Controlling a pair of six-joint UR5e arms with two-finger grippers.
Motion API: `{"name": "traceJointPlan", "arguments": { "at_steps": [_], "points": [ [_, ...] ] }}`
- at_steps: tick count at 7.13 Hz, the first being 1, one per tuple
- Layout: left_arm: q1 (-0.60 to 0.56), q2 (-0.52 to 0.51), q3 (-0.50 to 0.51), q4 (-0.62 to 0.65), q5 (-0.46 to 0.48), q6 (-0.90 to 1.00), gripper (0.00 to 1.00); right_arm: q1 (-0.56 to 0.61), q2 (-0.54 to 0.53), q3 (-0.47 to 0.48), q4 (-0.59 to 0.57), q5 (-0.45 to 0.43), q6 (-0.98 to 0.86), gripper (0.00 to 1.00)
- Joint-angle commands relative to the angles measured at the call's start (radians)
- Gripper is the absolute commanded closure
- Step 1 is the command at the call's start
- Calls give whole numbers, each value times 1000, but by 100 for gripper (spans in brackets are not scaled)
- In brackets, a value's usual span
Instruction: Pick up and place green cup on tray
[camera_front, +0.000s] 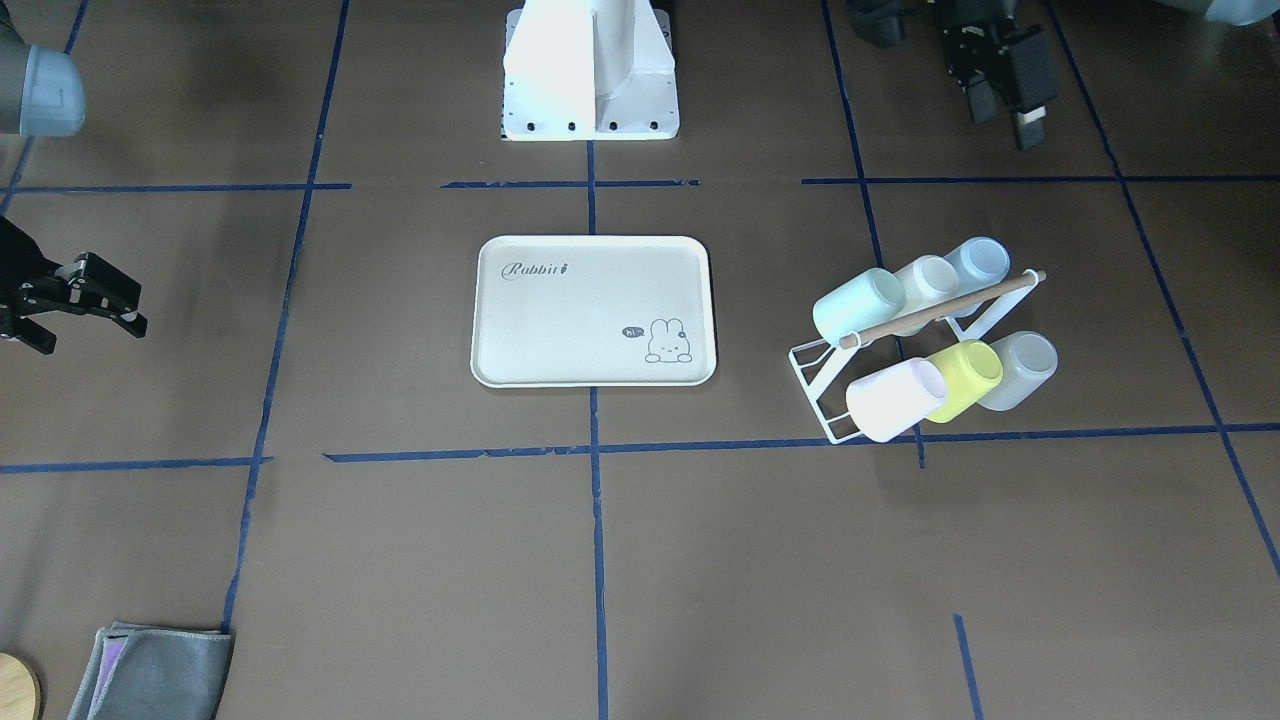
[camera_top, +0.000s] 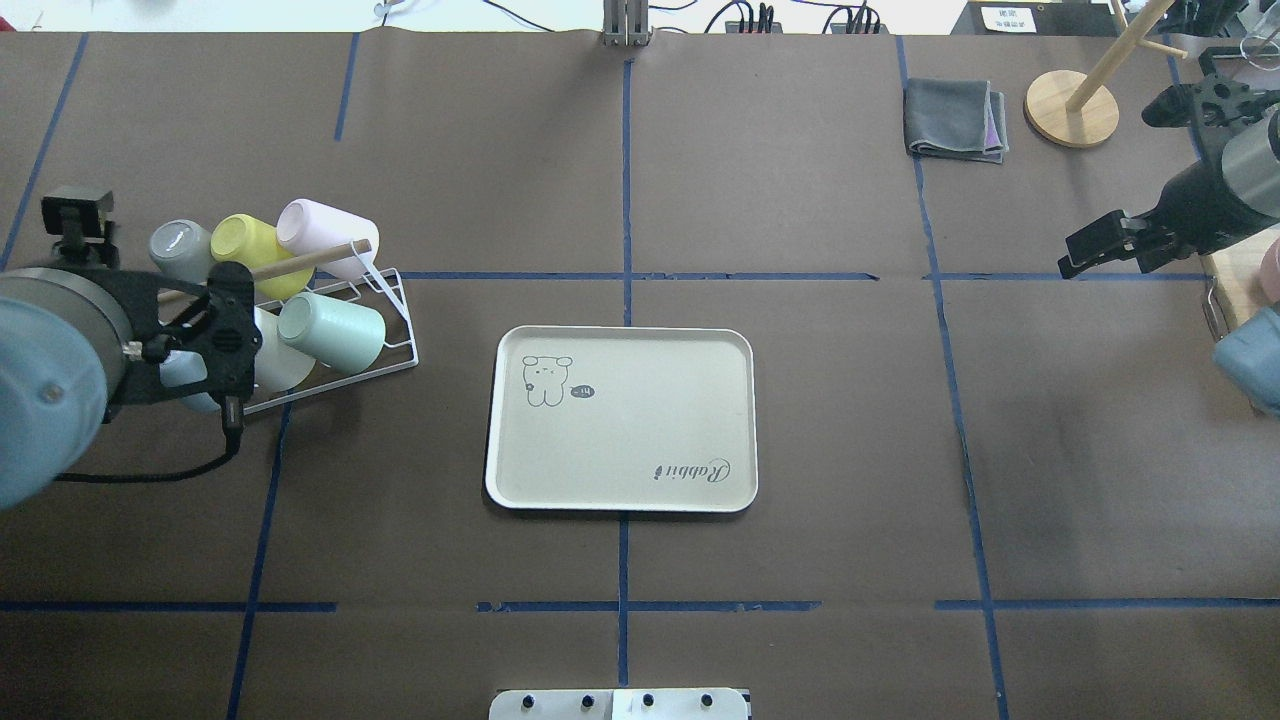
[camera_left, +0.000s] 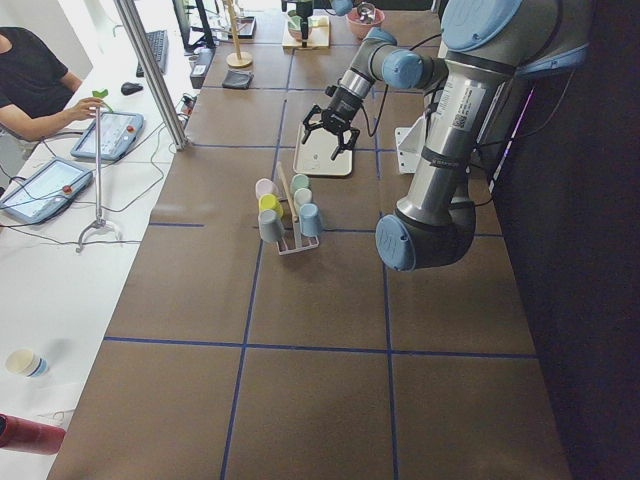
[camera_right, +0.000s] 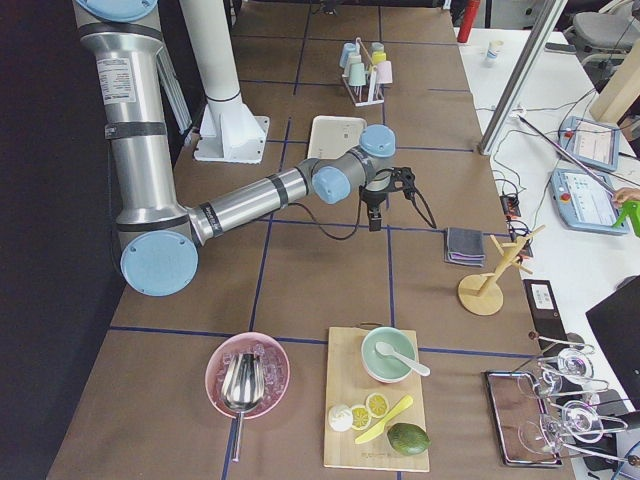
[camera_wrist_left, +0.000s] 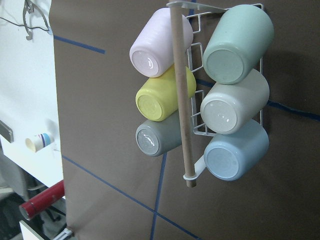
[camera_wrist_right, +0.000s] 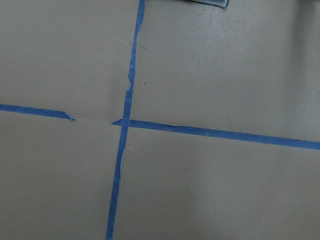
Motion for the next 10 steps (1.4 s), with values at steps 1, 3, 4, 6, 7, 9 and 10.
{"name": "traceJointPlan", "arguments": {
  "at_steps": [1,3,4,6,7,9,10],
  "points": [
    [166,-7,37,11,255,129,0,1,3,-18,4,-1,-1,0],
    [238,-63,272,8,368,145,1,2,4,-37,9,-4,-15,0],
    [246,-88,346,6,384,155,1,2,4,-35,9,-4,-15,0],
    [289,-90,444,8,451,157,1,2,4,-37,9,-4,-15,0],
    [297,-93,498,-4,474,152,1,2,7,-35,9,-4,-15,0],
    [289,-97,557,-78,477,151,1,2,7,-37,9,-7,-15,0],
    [285,-97,595,-93,493,152,1,2,7,-37,9,-7,-15,0]
  ]
}}
